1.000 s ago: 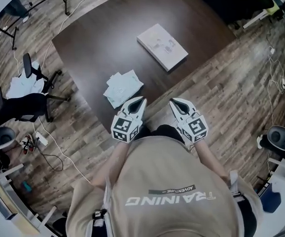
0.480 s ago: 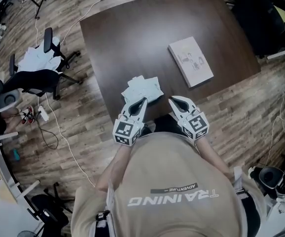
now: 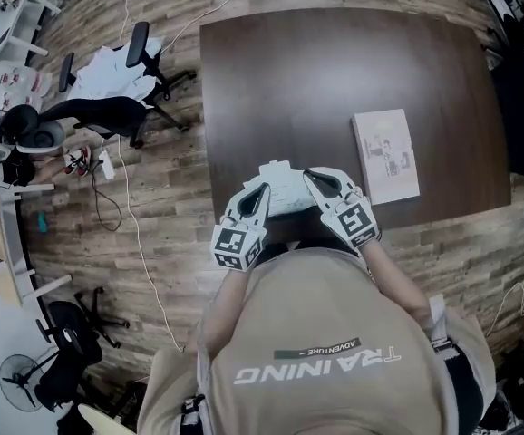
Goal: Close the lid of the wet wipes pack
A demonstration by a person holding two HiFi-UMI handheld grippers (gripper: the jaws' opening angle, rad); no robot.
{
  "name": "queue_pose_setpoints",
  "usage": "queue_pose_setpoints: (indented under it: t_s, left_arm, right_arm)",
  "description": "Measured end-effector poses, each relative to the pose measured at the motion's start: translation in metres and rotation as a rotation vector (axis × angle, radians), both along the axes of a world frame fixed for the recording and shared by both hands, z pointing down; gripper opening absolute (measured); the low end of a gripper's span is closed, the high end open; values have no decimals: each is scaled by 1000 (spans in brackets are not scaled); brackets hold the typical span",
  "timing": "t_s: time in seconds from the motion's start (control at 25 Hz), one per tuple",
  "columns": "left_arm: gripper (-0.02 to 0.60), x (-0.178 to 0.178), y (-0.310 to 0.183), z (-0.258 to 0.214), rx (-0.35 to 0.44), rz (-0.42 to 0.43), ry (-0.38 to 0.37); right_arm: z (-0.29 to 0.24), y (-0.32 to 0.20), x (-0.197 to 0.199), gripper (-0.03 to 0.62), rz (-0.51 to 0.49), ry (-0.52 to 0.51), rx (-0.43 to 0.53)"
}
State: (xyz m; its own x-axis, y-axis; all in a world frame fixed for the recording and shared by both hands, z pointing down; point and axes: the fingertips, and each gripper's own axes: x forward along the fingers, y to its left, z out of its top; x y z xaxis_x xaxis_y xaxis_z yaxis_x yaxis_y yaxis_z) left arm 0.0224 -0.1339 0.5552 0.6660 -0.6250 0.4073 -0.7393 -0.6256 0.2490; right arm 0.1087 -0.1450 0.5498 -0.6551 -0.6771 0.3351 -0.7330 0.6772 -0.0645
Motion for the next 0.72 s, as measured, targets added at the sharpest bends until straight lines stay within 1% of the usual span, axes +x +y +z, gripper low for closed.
queue_pose_setpoints:
  t_s: [0.16,0.28,0.4,0.48,0.64,0.72]
  left_arm:
    - [11,-1,-9,5,-24,-98,2]
    - [11,-2,-12,4,-30,-145,8]
    - [11,-6,-17,6,-33,-169,2]
    - [11,-11,-17,9,-39,-180,0]
    - [11,-18,-17,14,-50,-180,2]
    - [11,-18,-20,15,-54,-172,9]
  right_arm:
    - [14,-7,-10,15,-111,-4,-33]
    - [31,-13,-10,15,-127,5,-78]
    - [44,-27,-7,15,-101,16,-83]
    - [50,-35,-10,15,-102,22,-94]
    - [60,-37,-21,17,-149,39,-129]
    - [65,-39,-24,17,-164,43,-163]
